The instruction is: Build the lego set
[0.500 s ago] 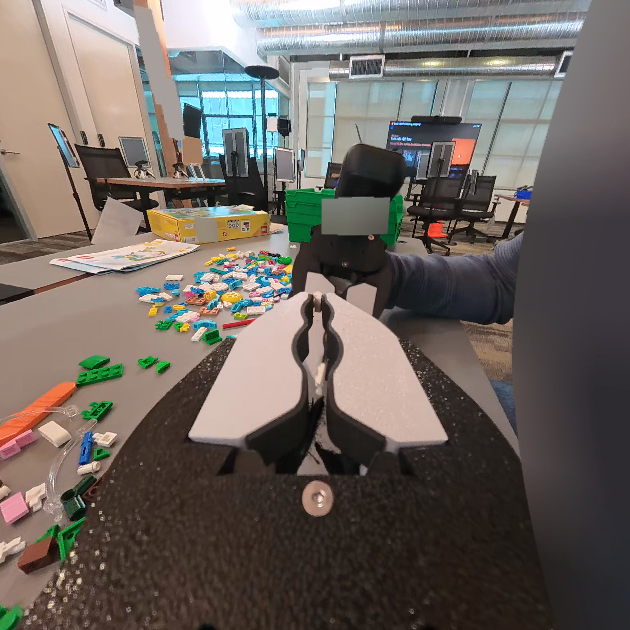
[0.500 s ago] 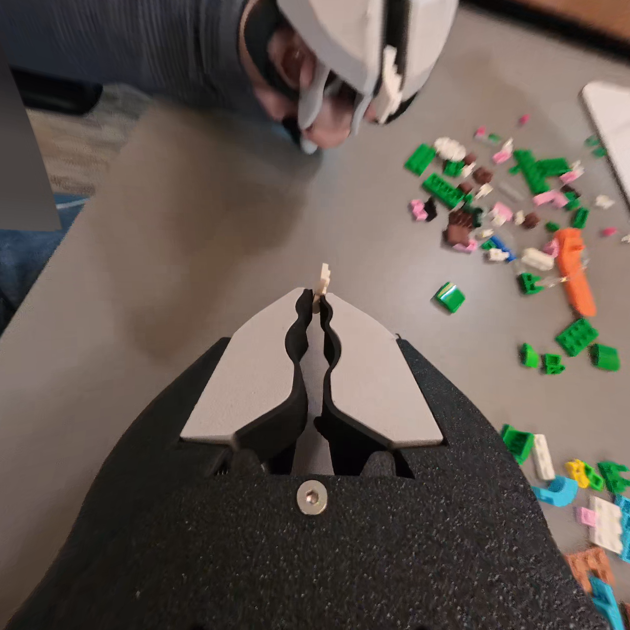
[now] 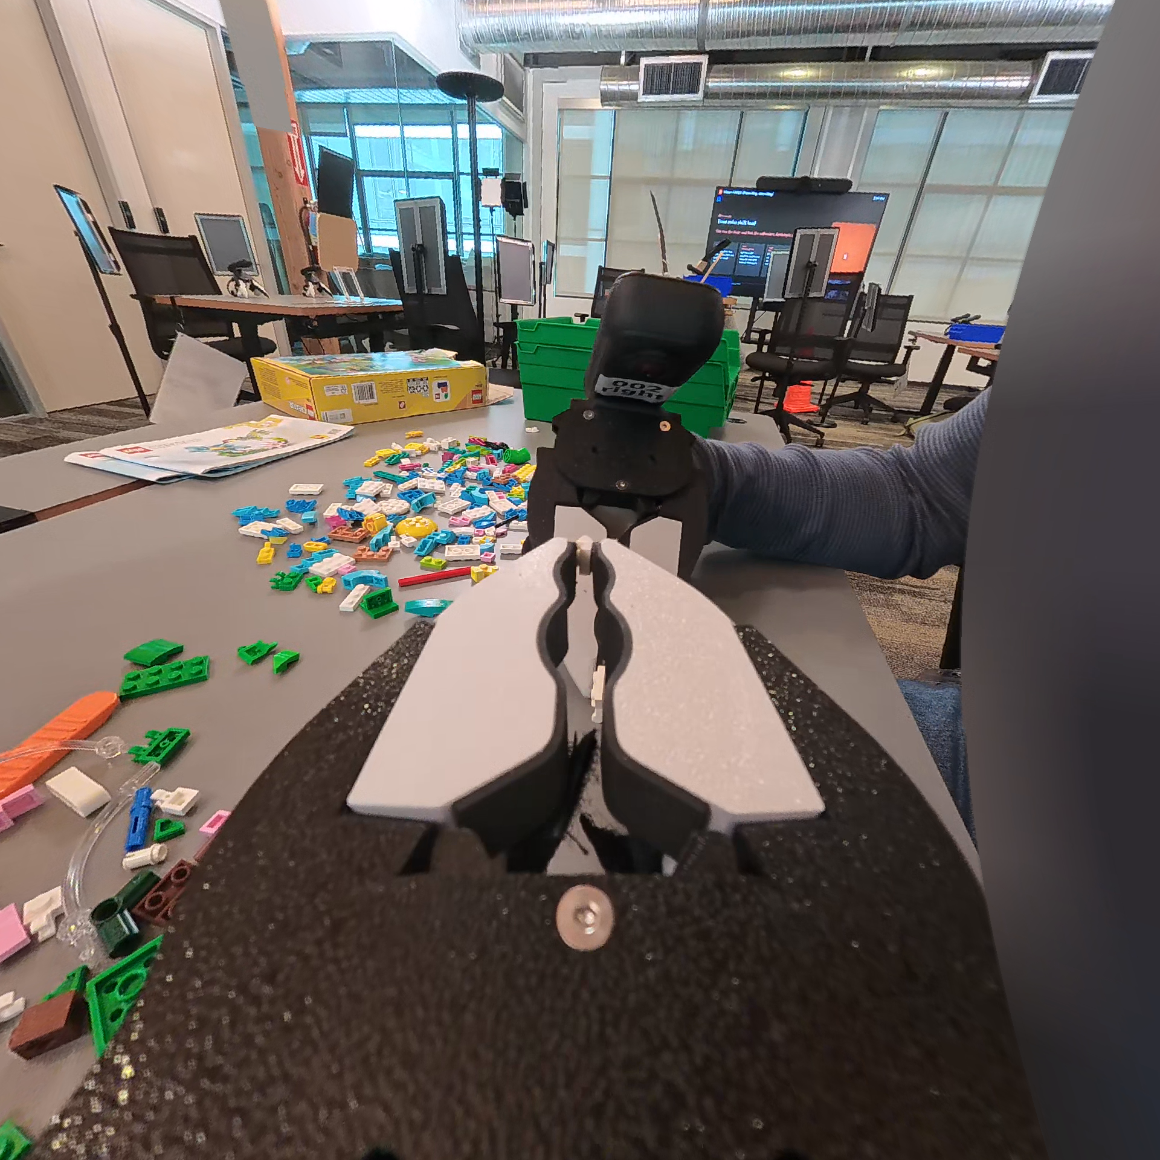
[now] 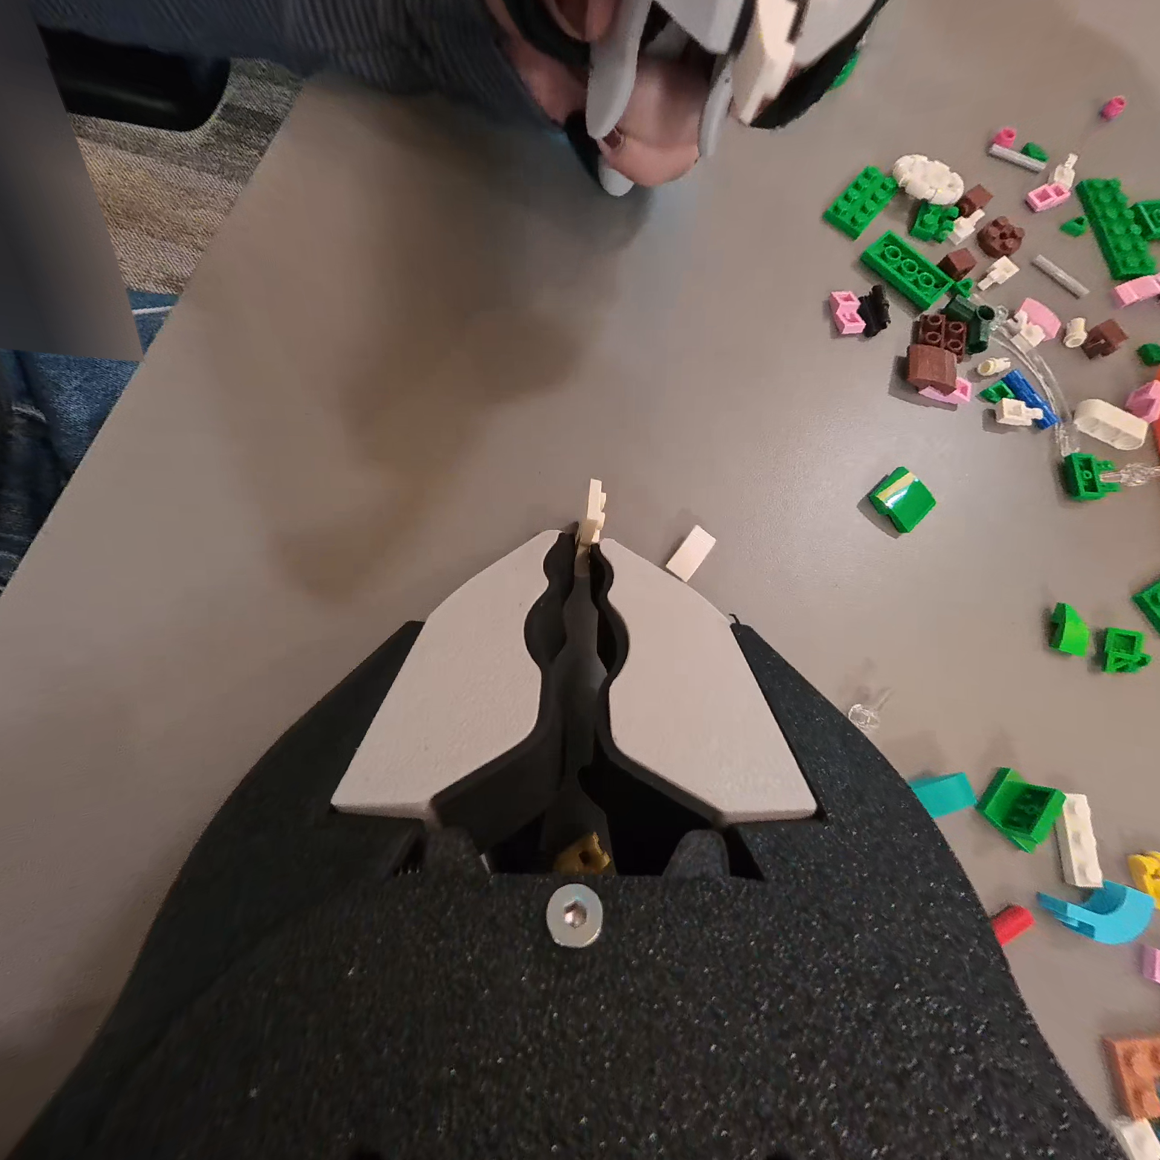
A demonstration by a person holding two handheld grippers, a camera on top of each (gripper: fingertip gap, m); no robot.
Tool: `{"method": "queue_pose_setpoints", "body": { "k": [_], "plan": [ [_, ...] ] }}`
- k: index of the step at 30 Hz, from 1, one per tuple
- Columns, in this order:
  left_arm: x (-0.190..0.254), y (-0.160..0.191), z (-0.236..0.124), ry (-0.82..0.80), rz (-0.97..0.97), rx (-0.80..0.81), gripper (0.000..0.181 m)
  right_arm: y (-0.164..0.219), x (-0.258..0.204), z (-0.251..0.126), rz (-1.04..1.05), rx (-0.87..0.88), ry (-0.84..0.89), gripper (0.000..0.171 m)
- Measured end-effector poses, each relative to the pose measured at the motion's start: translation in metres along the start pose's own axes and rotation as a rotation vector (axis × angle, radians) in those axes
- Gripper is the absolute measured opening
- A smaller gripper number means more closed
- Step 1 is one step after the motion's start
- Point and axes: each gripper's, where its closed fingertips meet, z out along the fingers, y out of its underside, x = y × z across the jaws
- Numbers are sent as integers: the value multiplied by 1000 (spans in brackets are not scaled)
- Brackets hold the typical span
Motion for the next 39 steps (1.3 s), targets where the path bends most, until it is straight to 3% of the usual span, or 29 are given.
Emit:
{"method": "queue_pose_setpoints", "body": {
  "k": [19,28,39],
  "plan": [
    [1,1,1,11,3,-11,4,4,-1,-5,12,2,-23,7],
    [1,2,2,14,0,-19,4,4,4,-3,157,-20,-23,25],
    [1,3,2,13,0,-22,4,2,14,0,174,-111,71,32]
  ]
}}
